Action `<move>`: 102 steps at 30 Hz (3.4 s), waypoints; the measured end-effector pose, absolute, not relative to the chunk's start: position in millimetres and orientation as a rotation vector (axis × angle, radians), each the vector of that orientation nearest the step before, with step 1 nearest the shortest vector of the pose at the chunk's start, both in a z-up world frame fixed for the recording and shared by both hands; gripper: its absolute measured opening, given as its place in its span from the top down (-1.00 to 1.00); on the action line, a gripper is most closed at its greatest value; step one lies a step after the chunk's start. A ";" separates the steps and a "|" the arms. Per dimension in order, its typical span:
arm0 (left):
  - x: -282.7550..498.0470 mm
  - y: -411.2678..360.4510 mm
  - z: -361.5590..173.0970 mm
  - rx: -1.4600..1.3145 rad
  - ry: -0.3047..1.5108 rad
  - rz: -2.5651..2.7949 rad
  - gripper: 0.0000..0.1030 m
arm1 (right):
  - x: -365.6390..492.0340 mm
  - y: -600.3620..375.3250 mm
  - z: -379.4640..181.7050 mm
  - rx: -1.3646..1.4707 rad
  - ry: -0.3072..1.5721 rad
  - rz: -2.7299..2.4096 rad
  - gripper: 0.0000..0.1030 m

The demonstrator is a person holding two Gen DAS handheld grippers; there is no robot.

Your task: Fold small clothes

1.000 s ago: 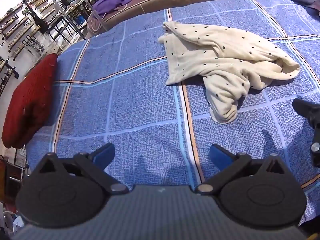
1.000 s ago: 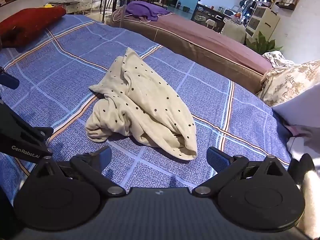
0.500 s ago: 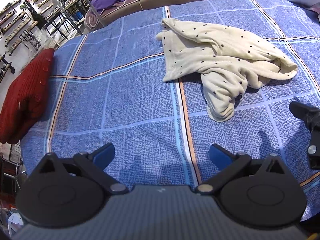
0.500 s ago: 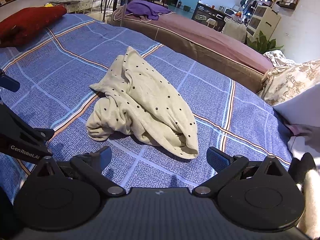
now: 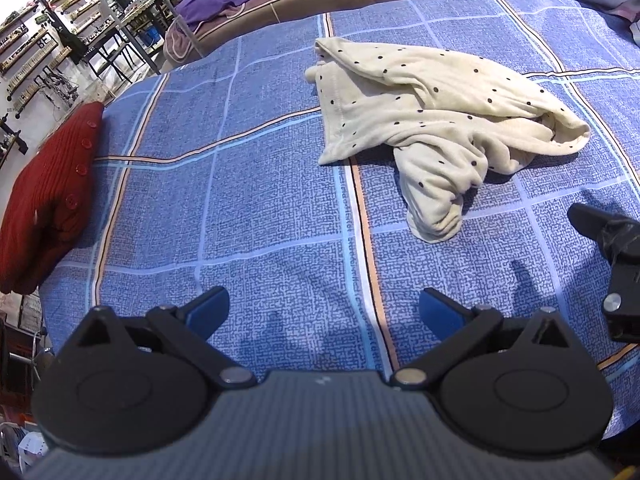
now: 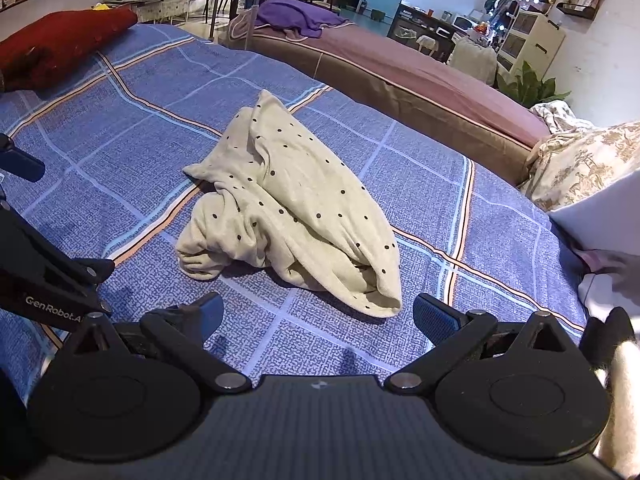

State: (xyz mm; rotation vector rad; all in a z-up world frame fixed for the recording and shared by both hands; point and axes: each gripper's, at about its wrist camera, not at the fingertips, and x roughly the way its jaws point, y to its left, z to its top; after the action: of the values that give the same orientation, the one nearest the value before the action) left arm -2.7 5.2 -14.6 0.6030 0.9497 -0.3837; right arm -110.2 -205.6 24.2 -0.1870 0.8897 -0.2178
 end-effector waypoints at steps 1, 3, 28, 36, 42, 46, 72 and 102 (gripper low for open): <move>-2.7 5.0 -14.7 0.603 0.950 -0.385 -1.00 | -110.2 -205.5 24.1 -0.186 0.890 -0.217 -1.00; -2.6 4.7 -15.1 0.605 0.951 -0.385 -1.00 | -109.9 -205.4 23.6 -0.187 0.892 -0.217 -1.00; -3.2 6.3 -19.4 0.606 0.961 -0.386 -1.00 | -112.7 -205.3 19.8 -0.183 0.903 -0.215 -1.00; -3.8 5.9 -21.5 0.608 0.965 -0.390 -1.00 | -111.8 -203.6 18.6 -0.185 0.911 -0.210 -1.00; -4.2 5.5 -22.7 0.614 0.962 -0.392 -1.00 | -112.1 -203.8 17.3 -0.184 0.915 -0.210 -1.00; -4.2 5.6 -23.4 0.613 0.964 -0.395 -1.00 | -112.2 -203.5 16.6 -0.185 0.917 -0.210 -1.00; 17.3 31.9 -28.5 0.418 0.944 -0.397 -1.00 | -116.3 -215.4 13.4 -0.104 0.807 -0.208 -1.00; 84.3 35.1 -41.1 0.077 0.949 -0.529 -1.00 | -112.7 -315.5 92.9 -0.082 0.329 -0.525 0.96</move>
State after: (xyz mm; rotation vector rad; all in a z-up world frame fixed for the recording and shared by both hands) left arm 84.3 35.1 -41.1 0.0770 0.9491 -0.5288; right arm -112.7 -315.5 92.9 -0.0820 0.3289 -0.5248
